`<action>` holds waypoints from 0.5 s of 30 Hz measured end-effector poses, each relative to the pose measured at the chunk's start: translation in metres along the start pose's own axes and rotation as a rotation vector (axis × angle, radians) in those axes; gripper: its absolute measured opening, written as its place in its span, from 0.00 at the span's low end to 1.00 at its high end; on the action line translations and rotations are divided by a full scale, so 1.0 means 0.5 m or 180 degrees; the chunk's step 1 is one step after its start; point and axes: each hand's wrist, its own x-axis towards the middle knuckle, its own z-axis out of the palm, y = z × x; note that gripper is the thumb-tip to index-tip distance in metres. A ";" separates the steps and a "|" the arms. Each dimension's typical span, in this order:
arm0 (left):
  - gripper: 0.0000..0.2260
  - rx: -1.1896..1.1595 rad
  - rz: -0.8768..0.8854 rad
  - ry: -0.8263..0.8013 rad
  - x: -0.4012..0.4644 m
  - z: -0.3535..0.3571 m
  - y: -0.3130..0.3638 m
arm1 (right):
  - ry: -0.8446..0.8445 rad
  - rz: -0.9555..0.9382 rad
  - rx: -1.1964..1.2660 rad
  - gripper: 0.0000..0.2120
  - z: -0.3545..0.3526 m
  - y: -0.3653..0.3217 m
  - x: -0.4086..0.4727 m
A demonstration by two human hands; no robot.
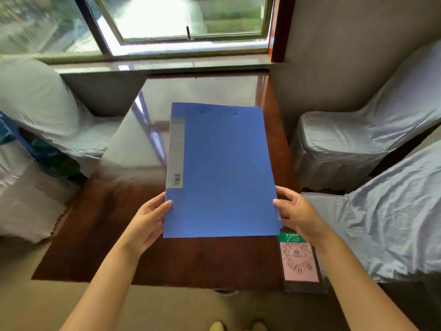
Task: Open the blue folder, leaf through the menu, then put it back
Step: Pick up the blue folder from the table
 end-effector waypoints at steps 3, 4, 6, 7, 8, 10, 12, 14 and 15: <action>0.20 0.0082 0.0405 -0.0086 0.007 0.030 0.062 | -0.0028 -0.0525 0.0032 0.15 -0.009 -0.058 -0.010; 0.21 0.0103 0.0558 -0.0100 0.007 0.038 0.078 | 0.0012 -0.0671 0.0010 0.15 -0.011 -0.073 -0.014; 0.30 0.0307 0.0845 -0.0168 0.001 0.051 0.102 | 0.0064 -0.0910 -0.0026 0.15 -0.014 -0.096 -0.020; 0.36 0.0584 0.0969 -0.0218 -0.005 0.058 0.110 | 0.0081 -0.0999 -0.0036 0.15 -0.016 -0.104 -0.022; 0.42 0.1027 0.1095 -0.0269 -0.011 0.067 0.114 | 0.0093 -0.1073 -0.0046 0.15 -0.017 -0.112 -0.025; 0.49 0.2217 0.1473 -0.0204 -0.020 0.083 0.109 | 0.0077 -0.1152 -0.0014 0.15 -0.020 -0.124 -0.028; 0.52 0.3003 0.1829 -0.0019 -0.025 0.097 0.096 | 0.0046 -0.1165 0.0027 0.16 -0.024 -0.130 -0.031; 0.52 0.3321 0.2147 0.0039 -0.027 0.102 0.085 | 0.0003 -0.1154 0.0063 0.16 -0.026 -0.131 -0.032; 0.51 0.3396 0.2313 0.0069 -0.026 0.103 0.083 | -0.0023 -0.1148 0.0075 0.16 -0.026 -0.131 -0.032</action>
